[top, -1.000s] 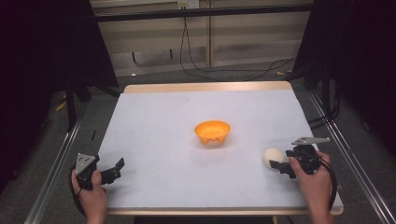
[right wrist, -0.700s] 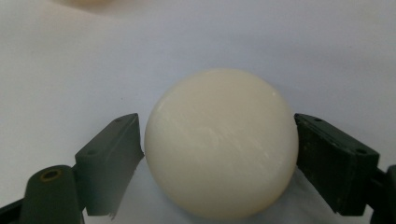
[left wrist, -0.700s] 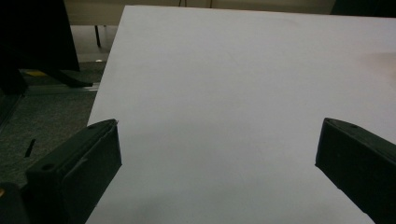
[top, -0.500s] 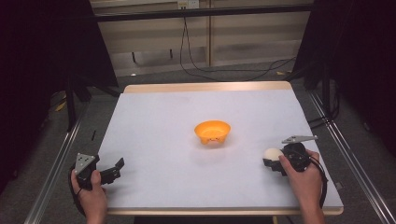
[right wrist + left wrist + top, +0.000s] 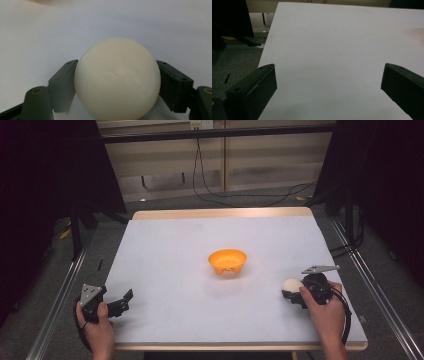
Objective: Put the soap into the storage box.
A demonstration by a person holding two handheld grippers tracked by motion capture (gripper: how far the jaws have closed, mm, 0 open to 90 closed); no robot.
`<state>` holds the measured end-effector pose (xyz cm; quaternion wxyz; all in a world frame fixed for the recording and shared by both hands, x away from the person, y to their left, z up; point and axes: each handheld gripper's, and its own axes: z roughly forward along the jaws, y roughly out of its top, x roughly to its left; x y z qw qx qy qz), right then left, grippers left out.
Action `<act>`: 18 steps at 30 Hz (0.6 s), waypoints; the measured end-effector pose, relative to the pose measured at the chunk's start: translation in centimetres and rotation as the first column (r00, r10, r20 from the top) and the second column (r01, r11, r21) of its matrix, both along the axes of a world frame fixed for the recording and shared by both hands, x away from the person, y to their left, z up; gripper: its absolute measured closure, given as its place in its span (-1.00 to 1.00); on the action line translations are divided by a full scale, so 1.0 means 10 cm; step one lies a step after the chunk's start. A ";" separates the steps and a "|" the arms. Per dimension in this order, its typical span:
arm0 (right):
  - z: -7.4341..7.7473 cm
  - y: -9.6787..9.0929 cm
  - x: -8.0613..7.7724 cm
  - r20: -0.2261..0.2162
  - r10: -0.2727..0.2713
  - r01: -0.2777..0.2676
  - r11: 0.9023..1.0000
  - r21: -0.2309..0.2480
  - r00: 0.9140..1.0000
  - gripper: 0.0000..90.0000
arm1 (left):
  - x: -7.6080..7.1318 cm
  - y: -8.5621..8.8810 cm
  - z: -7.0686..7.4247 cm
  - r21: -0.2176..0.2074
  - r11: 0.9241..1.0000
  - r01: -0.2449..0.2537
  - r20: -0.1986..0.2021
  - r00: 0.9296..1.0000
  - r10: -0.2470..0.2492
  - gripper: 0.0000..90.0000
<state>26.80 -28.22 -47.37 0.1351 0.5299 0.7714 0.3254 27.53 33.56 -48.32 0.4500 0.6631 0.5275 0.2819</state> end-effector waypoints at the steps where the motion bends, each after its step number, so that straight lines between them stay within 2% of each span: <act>1: 0.00 0.01 0.00 0.001 0.014 -0.014 1.000 -0.004 1.000 -0.47 | 0.00 0.00 0.00 -0.005 1.000 0.002 -0.003 1.000 -0.002 -1.00; 9: 0.03 0.07 0.01 -0.007 0.027 -0.027 0.999 -0.017 1.000 -0.47 | 0.00 0.00 0.00 -0.007 1.000 0.003 -0.004 1.000 -0.003 -1.00; 13: 0.04 0.08 0.03 0.005 0.024 -0.024 0.999 -0.022 1.000 -0.47 | 0.01 0.00 0.00 -0.010 1.000 0.003 -0.007 1.000 -0.004 -1.00; 18: 0.05 0.10 0.06 0.009 0.020 -0.020 1.000 -0.007 1.000 -0.47 | 0.01 0.00 0.00 -0.006 1.000 0.007 -0.008 1.000 -0.007 -1.00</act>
